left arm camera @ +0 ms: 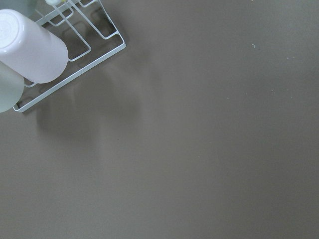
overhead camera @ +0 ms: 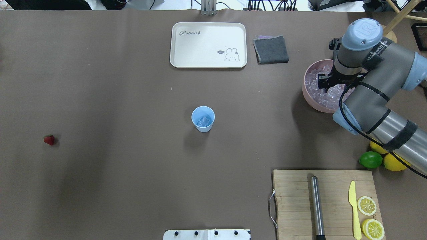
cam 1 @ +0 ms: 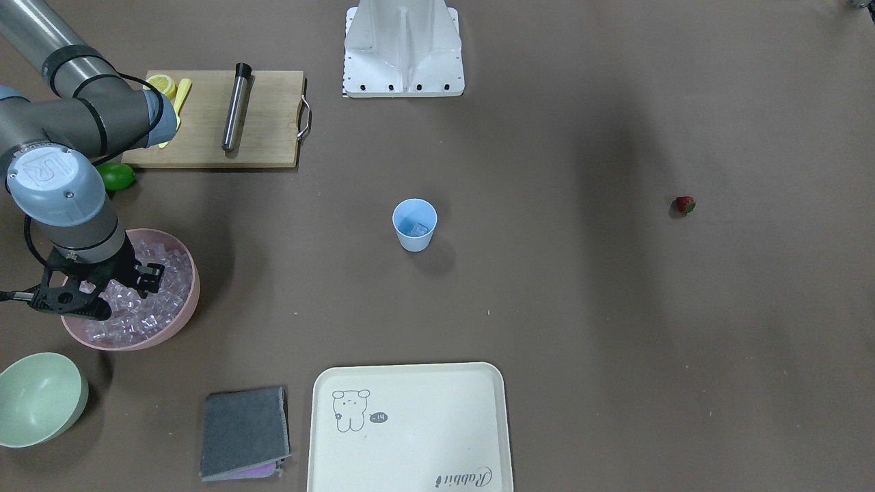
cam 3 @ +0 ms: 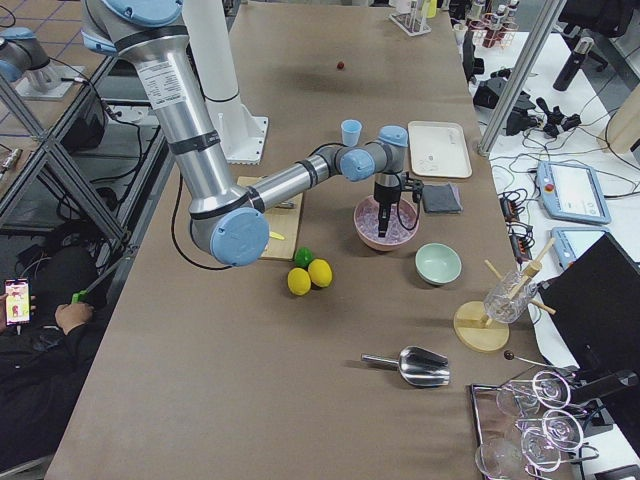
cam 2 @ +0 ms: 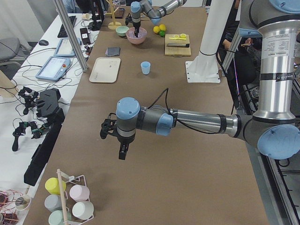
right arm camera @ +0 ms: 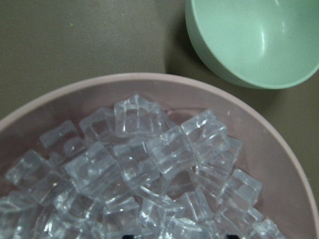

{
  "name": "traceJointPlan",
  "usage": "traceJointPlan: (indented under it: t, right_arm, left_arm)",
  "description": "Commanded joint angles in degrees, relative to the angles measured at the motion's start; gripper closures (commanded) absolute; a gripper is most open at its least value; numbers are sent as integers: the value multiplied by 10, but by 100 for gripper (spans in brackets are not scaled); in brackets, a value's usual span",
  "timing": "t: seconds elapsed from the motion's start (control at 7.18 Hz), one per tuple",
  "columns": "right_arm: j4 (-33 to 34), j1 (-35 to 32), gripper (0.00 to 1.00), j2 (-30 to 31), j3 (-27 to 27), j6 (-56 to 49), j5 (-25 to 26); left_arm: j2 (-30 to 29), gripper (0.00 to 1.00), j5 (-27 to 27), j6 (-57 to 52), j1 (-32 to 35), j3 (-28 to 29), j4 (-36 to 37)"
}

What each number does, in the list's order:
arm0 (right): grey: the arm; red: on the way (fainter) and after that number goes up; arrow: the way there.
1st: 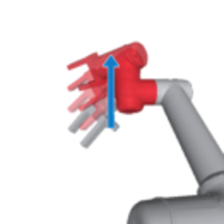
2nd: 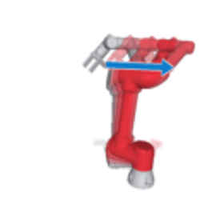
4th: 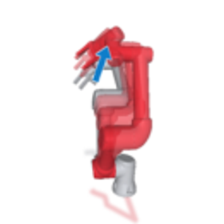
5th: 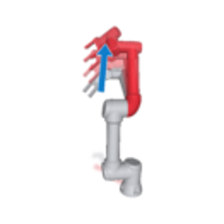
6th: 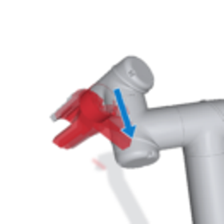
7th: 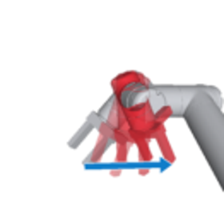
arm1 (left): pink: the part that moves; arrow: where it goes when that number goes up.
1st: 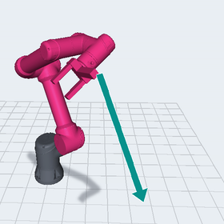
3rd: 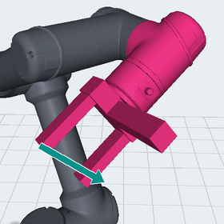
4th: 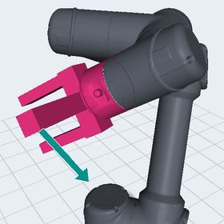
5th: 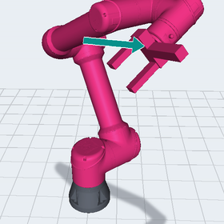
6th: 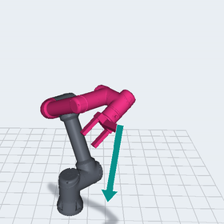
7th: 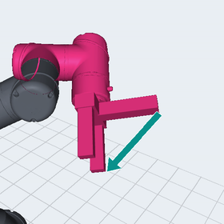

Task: Put ice and strawberries in cup
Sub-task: 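Close the right gripper on an ice cube in the pink bowl, then carry the ice cube with the right gripper over the light-blue cup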

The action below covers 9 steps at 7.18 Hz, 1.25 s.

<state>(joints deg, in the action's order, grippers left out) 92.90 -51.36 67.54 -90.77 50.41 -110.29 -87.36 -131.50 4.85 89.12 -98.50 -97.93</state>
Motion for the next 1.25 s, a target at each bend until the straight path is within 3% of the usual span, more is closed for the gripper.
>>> traceJointPlan:
  t: [0.0,0.42,0.7,0.84,1.11]
  right_arm:
    - [0,0,100,-3,-1,-5,-2]
    - [8,-4,100,-1,-26,-12,-3]
    - [112,-22,100,-7,-91,-70,-8]
    - [122,-24,100,-13,-111,-76,-10]
    - [106,-24,100,-51,-136,-32,-75]
  left_arm:
    - [0,2,-1,1,0,-1,-1]
    - [0,2,0,0,-1,1,-1]
    - [1,2,-1,-1,0,1,-1]
    - [1,2,-1,-1,-1,1,-1]
    - [1,2,0,-1,-1,2,-1]
